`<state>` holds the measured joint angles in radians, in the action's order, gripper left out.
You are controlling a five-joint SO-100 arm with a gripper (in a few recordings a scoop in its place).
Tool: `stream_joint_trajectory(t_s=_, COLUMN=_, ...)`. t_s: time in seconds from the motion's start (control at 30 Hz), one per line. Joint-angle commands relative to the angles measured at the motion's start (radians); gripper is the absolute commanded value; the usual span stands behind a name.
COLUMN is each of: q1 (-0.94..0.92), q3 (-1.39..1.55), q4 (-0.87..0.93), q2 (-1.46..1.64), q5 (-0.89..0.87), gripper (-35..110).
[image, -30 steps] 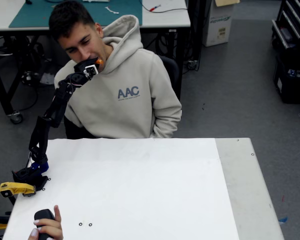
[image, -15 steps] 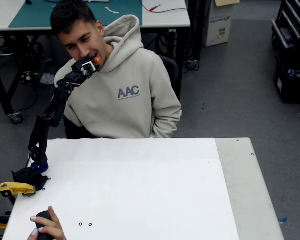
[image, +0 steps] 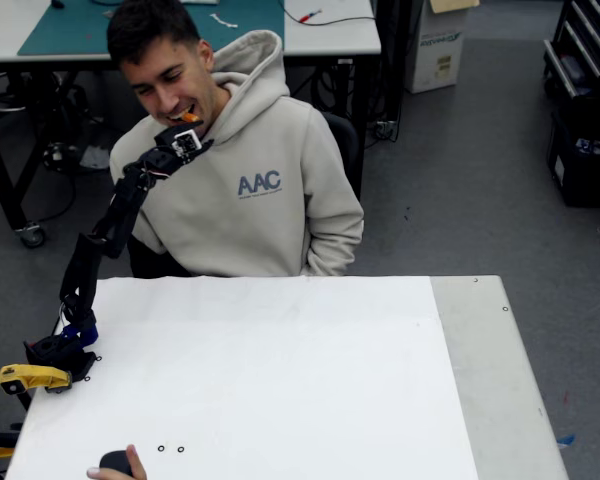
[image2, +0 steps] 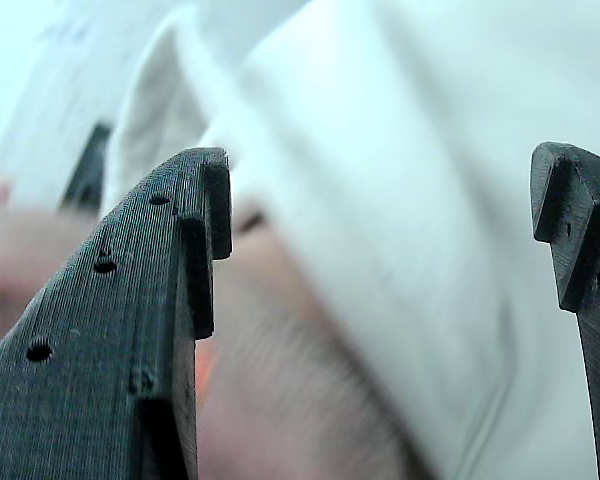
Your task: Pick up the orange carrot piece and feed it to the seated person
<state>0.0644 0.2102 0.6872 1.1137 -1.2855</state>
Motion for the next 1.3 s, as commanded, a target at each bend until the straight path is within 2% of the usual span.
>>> stream_joint_trajectory(t_s=0.0, q1=-0.028, q3=-0.037, q4=-0.003, q2=0.038, q5=-0.006, gripper=23)
stream_joint_trajectory(t_s=0.2, q1=-0.083, q3=-0.037, q4=-0.002, q2=0.04, q5=-0.006, gripper=17)
stream_joint_trajectory(t_s=0.23, q1=-0.117, q3=-0.037, q4=-0.002, q2=0.04, q5=0.008, gripper=3)
stream_joint_trajectory(t_s=0.33, q1=-0.141, q3=-0.035, q4=-0.003, q2=0.04, q5=0.009, gripper=-4)
stream_joint_trajectory(t_s=0.57, q1=-0.15, q3=-0.025, q4=0.008, q2=0.035, q5=-0.006, gripper=-2)
stream_joint_trajectory(t_s=0.9, q1=-0.144, q3=0.173, q4=0.202, q2=0.118, q5=-0.008, gripper=-2)
stream_joint_trajectory(t_s=1.17, q1=-0.137, q3=0.494, q4=0.291, q2=0.359, q5=-0.008, gripper=-2)
stream_joint_trajectory(t_s=1.27, q1=-0.091, q3=0.735, q4=0.316, q2=0.525, q5=0.003, gripper=-2)
